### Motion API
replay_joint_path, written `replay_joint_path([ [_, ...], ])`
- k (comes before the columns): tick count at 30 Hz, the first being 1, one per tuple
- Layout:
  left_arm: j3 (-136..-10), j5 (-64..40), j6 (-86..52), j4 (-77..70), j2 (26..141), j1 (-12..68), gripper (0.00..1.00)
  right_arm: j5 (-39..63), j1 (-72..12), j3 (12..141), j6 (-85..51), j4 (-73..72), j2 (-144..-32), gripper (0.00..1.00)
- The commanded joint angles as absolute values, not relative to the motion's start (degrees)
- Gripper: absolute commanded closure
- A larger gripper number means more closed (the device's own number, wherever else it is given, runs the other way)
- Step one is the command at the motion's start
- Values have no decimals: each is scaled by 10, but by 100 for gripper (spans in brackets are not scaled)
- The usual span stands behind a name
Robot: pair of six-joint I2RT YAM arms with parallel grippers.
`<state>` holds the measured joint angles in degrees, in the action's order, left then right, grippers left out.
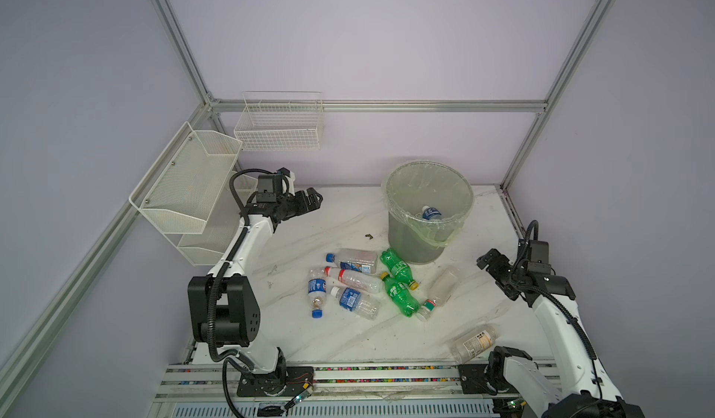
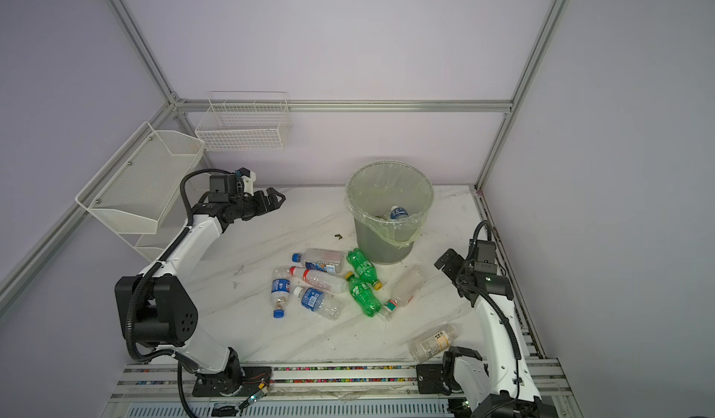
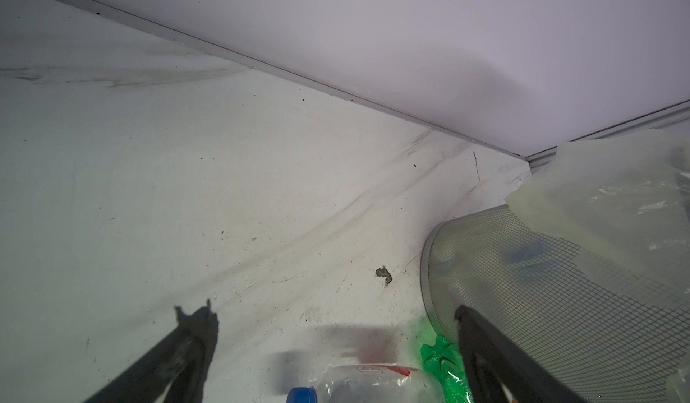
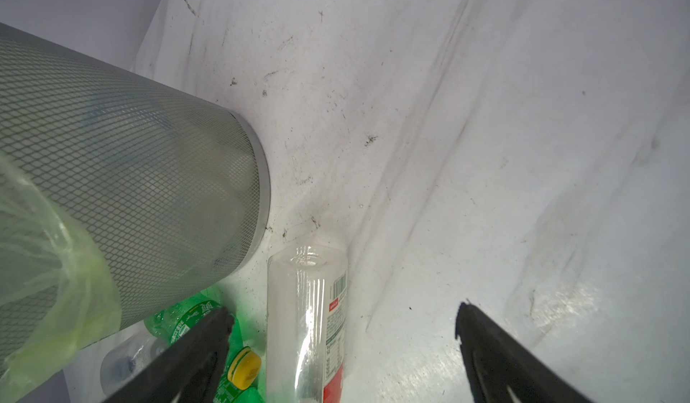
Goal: Throw the plastic bottles in the bin
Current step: Pick up the plastic bottle from the middle-right of the table.
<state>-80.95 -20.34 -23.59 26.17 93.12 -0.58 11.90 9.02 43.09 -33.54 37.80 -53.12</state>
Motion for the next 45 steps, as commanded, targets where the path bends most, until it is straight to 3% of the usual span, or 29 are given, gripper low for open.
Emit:
replay_joint_path([
  [1, -792, -215, -244, 242, 929, -15, 0, 120, 92, 425, -357, 397, -519, 3],
  [11, -793, -223, -252, 242, 939, -17, 0, 122, 65, 395, -404, 387, -507, 3],
  [19, -791, -222, -252, 242, 937, -18, 0, 83, -55, 386, -492, 337, -534, 3],
  [45, -791, -228, -256, 242, 940, -18, 0, -16, -210, 412, -574, 338, -622, 3],
])
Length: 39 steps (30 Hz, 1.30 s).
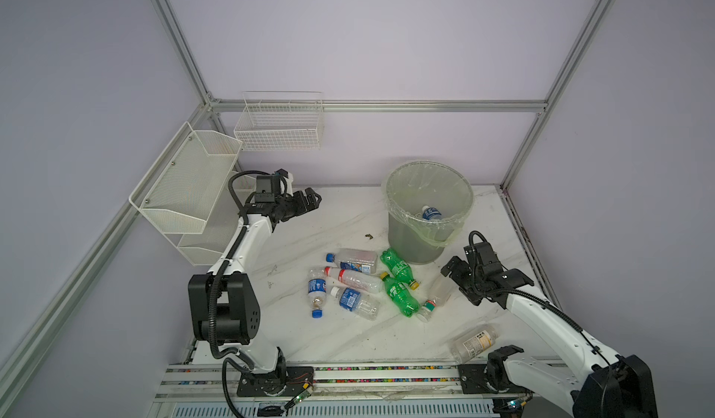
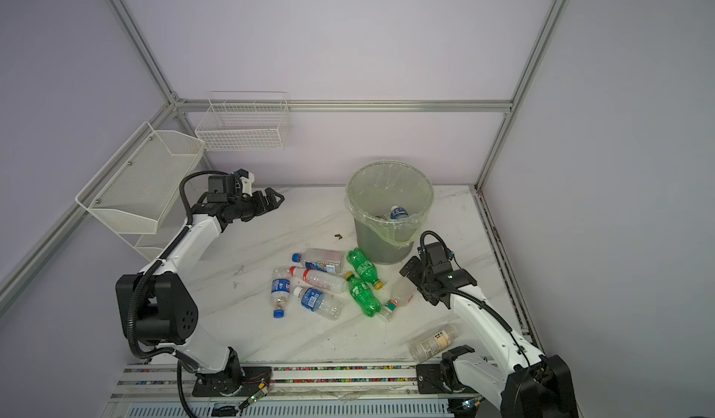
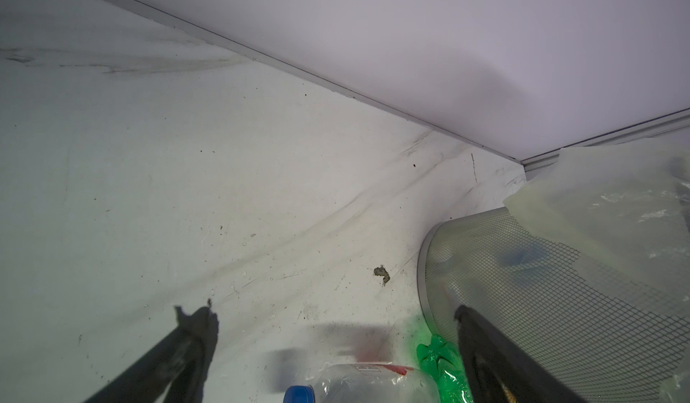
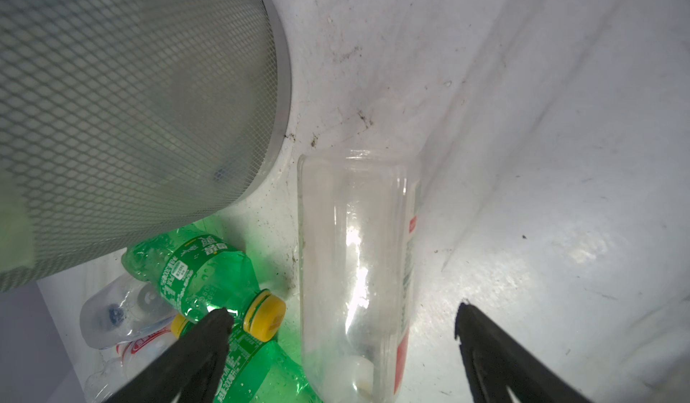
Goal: Throw the plastic bottles in the bin
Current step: Pick up the plastic bottle from the middle-right of the table.
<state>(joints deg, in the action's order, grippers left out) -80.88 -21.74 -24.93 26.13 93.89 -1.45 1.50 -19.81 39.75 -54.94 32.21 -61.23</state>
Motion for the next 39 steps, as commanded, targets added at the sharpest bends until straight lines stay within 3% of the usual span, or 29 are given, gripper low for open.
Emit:
replay_joint_path([
  [1, -791, -228, -257, 242, 940, -18, 0, -26, -215, 415, -585, 345, -627, 3],
  [28, -794, -236, -265, 241, 949, -24, 0, -33, -270, 401, -601, 283, -738, 6],
  [35, -793, -236, -265, 241, 948, -25, 0, -32, -270, 393, -592, 272, -754, 18],
  [37, -790, -232, -265, 240, 946, -25, 0, -33, -270, 390, -589, 268, -755, 32],
  [39, -790, -229, -265, 240, 947, -25, 0, -34, -270, 388, -589, 270, -750, 40],
])
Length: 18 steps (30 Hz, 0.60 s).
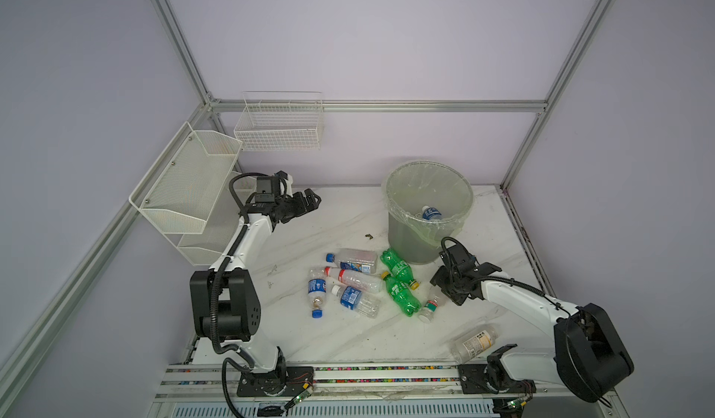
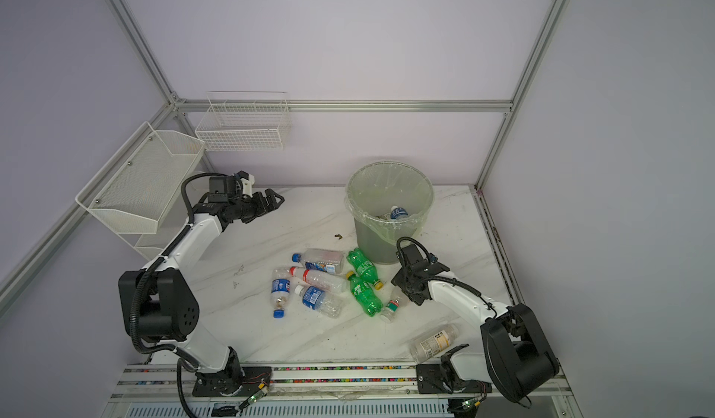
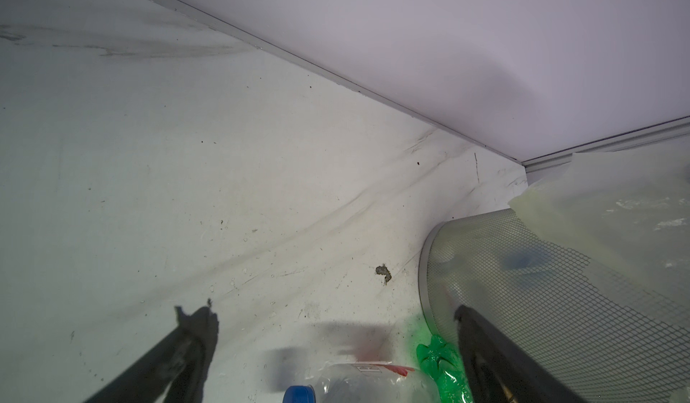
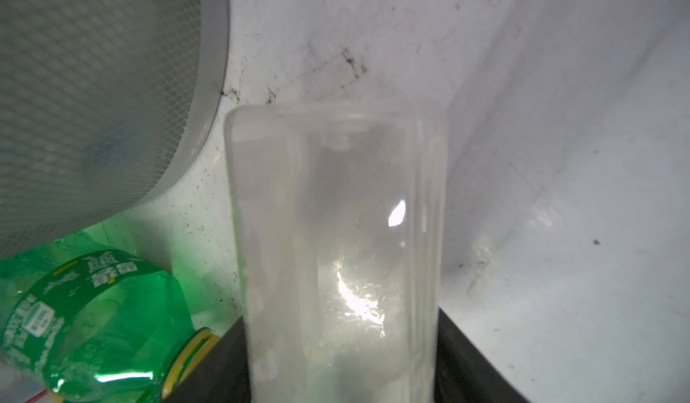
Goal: Throw the plastic bottles in the bin
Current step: Pick up the plastic bottle from the middle-right of the table.
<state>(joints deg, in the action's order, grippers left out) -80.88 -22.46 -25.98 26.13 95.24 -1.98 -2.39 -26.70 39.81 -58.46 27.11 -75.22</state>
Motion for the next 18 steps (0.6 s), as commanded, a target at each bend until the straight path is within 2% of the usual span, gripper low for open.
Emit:
replay_joint_path([
  [1, -790, -231, -265, 240, 950, -25, 0, -34, -270, 387, -589, 271, -745, 48],
  [2, -792, -233, -265, 240, 951, -25, 0, -35, -270, 386, -589, 276, -738, 52],
  [6, -789, -230, -264, 241, 945, -25, 0, -48, -270, 398, -595, 304, -701, 56],
  [18, -789, -229, -264, 240, 949, -25, 0, -143, -234, 532, -528, 473, -614, 56],
])
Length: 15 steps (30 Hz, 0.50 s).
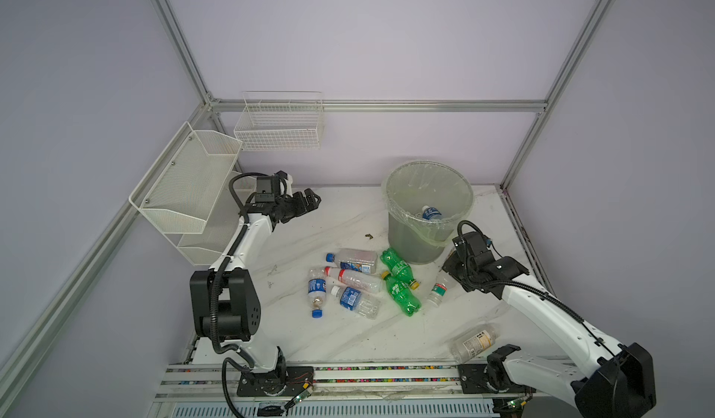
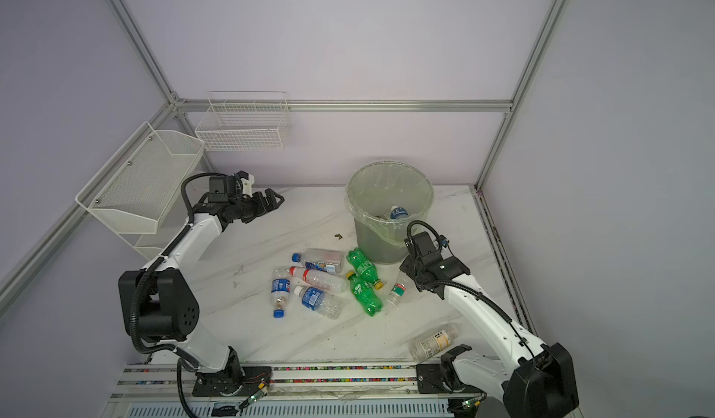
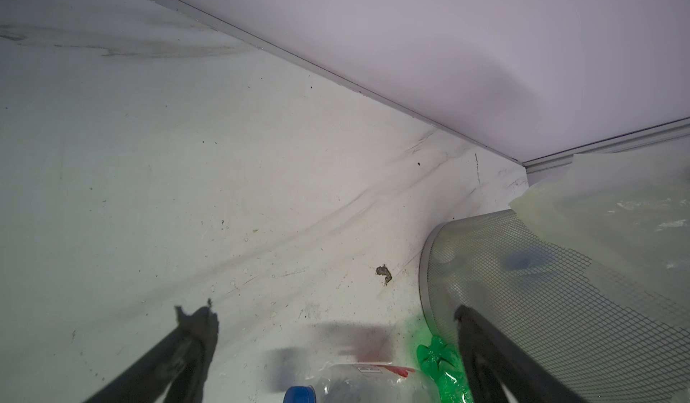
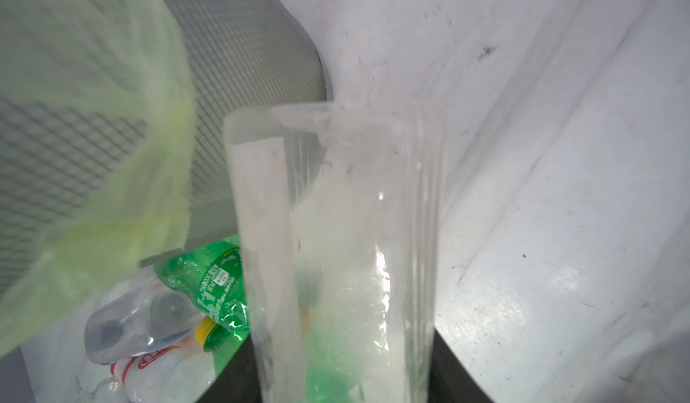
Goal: Throw the plastic bottles in the bin
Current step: Pick up the plastic bottle from the middle-right of the table.
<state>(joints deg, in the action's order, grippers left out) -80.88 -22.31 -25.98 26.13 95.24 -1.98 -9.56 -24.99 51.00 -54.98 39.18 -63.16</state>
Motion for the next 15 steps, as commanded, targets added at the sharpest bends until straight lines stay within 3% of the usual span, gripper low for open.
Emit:
replay_joint_path([
  [1, -789, -227, -263, 241, 949, -25, 0, -147, -222, 542, -516, 485, -606, 56],
  [8, -793, -225, -263, 244, 956, -26, 0, -168, -113, 635, -408, 549, -586, 56],
  [15, -793, -222, -261, 246, 958, -27, 0, -218, -103, 736, -347, 570, -584, 53],
])
